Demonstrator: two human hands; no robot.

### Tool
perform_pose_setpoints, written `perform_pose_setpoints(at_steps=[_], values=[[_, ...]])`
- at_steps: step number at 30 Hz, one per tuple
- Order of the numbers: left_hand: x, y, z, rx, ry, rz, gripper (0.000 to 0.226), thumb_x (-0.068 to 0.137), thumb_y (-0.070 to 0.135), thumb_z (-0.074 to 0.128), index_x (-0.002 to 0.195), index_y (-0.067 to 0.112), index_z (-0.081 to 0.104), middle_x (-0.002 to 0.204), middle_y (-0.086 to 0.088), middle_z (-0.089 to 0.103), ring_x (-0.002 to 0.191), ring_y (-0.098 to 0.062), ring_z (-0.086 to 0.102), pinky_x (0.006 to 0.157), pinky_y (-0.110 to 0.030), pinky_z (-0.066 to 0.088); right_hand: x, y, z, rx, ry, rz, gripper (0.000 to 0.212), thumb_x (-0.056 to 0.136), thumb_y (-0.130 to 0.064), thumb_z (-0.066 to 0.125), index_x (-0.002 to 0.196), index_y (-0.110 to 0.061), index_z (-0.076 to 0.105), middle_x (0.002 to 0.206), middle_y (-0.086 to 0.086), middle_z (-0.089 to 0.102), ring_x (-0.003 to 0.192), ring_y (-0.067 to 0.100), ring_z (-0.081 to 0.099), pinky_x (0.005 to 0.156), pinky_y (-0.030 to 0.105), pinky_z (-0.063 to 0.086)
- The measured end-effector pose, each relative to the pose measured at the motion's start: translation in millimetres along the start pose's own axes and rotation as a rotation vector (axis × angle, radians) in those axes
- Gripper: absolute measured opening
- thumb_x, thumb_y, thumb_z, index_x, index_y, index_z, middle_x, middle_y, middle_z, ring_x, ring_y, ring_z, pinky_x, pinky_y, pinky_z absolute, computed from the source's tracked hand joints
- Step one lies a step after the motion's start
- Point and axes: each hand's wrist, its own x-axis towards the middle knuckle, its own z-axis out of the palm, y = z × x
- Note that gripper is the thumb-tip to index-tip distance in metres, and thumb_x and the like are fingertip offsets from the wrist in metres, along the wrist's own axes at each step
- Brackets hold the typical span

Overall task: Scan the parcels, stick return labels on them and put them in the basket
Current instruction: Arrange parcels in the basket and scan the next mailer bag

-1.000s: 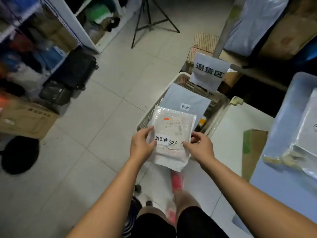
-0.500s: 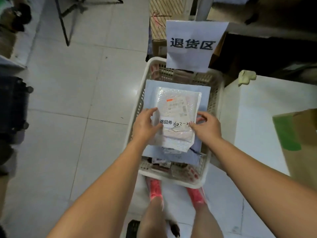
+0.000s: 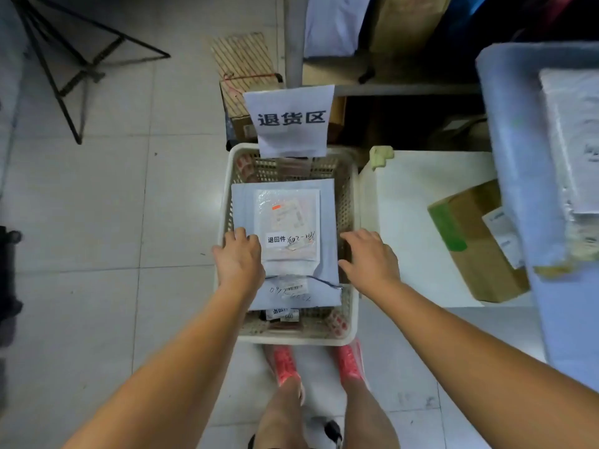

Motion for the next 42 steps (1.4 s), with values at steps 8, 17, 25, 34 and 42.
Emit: perform_pose_setpoints(at_steps=[8, 17, 25, 34, 42], values=[[-73, 77, -171, 0.067, 0.229, 0.225, 0.034, 0.089, 0.034, 0.057, 0.119, 0.018, 0.054, 0.119, -0.004, 0.055, 0.113, -0.024, 0.05, 0.087, -0.038, 0.043, -109, 31, -143, -0.154, 0.131, 0.01, 0.039, 0.096, -0.026, 0.057, 0.134, -0.023, 0.052, 0.133, 0.0, 0.05, 0.123, 0.024, 0.045, 0.096, 0.038, 0.041], [-185, 230, -255, -0.045, 0.358, 0.296, 0.031, 0.084, 0.029, 0.058, 0.115, 0.021, 0.056, 0.109, -0.001, 0.058, 0.106, -0.024, 0.054, 0.077, -0.036, 0.045, -207, 170, -244, 0.079, 0.351, 0.056, 0.041, 0.09, -0.031, 0.062, 0.13, -0.025, 0.055, 0.127, -0.001, 0.053, 0.122, 0.024, 0.048, 0.093, 0.036, 0.043], [-233, 352, -258, -0.08, 0.261, 0.271, 0.045, 0.092, 0.041, 0.053, 0.131, 0.019, 0.05, 0.128, -0.004, 0.055, 0.119, -0.026, 0.053, 0.093, -0.04, 0.044, -253, 301, -279, 0.105, 0.34, 0.071, 0.043, 0.093, -0.035, 0.059, 0.134, -0.023, 0.052, 0.134, 0.002, 0.053, 0.126, 0.024, 0.047, 0.095, 0.038, 0.044], [-150, 410, -255, -0.551, 0.158, 0.03, 0.056, 0.097, 0.05, 0.05, 0.137, 0.011, 0.045, 0.136, -0.009, 0.054, 0.121, -0.027, 0.054, 0.09, -0.037, 0.046, -175, 352, -281, 0.515, 0.212, 0.135, 0.048, 0.091, -0.029, 0.065, 0.136, -0.018, 0.054, 0.139, 0.0, 0.057, 0.125, 0.02, 0.055, 0.099, 0.028, 0.043], [-75, 448, -251, -1.04, 0.095, -0.205, 0.044, 0.081, 0.027, 0.077, 0.117, 0.014, 0.055, 0.095, 0.005, 0.056, 0.088, -0.016, 0.059, 0.078, -0.031, 0.055, -74, 362, -289, 0.716, 0.142, 0.292, 0.043, 0.088, -0.021, 0.064, 0.13, -0.011, 0.059, 0.121, 0.008, 0.064, 0.113, 0.028, 0.06, 0.086, 0.026, 0.045]])
